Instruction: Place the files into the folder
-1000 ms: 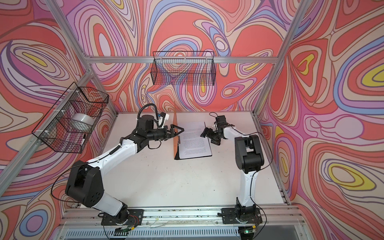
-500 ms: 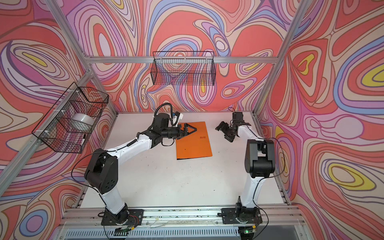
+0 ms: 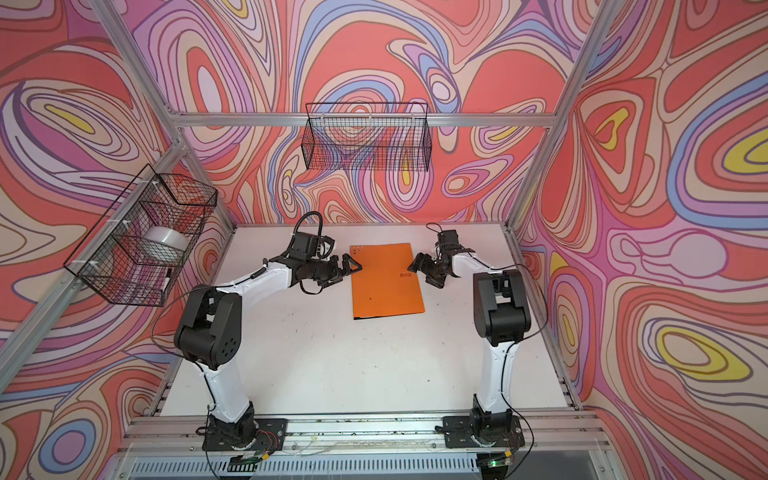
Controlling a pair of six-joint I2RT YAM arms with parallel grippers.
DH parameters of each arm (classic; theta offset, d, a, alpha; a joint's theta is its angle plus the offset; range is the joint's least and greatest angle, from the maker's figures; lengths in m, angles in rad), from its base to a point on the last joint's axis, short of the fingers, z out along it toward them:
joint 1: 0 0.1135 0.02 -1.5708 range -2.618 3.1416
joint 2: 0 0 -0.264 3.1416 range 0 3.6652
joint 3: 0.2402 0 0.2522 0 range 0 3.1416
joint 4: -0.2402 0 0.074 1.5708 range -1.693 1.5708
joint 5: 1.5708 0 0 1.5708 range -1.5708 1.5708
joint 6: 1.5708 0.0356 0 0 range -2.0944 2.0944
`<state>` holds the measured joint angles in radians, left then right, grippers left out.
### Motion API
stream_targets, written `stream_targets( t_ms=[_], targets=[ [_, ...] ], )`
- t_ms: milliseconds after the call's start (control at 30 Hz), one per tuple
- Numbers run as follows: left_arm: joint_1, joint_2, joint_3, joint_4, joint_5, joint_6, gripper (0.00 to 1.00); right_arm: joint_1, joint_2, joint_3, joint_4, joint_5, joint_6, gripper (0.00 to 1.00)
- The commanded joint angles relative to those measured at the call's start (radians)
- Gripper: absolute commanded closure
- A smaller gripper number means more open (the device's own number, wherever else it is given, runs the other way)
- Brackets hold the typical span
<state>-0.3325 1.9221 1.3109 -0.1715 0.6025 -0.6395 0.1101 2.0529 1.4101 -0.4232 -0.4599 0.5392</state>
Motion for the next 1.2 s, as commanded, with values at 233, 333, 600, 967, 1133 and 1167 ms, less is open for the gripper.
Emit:
stream_targets(
  t_ms=[233,333,600,967,1133,1167],
  targets=[
    [-0.018,0.121,0.007,0.013,0.045,0.023,0.00,0.059,0.021,-0.083,0.034,0.000,-0.028,0.16],
    [-0.024,0.143,-0.011,0.051,0.057,0.001,0.00,0.074,0.032,-0.091,0.035,-0.003,-0.027,0.18],
    [-0.038,0.092,-0.127,0.079,0.039,0.009,0.04,0.150,-0.014,-0.182,0.074,-0.003,-0.010,0.26],
    [-0.042,-0.213,-0.481,0.094,-0.024,0.000,0.04,0.282,-0.227,-0.452,0.178,0.019,0.103,0.30],
    [-0.039,-0.336,-0.556,0.054,-0.077,0.016,0.01,0.336,-0.329,-0.554,0.239,0.083,0.175,0.23],
    [-0.033,-0.352,-0.545,0.031,-0.095,0.020,0.00,0.336,-0.343,-0.560,0.234,0.113,0.171,0.20]
  ],
)
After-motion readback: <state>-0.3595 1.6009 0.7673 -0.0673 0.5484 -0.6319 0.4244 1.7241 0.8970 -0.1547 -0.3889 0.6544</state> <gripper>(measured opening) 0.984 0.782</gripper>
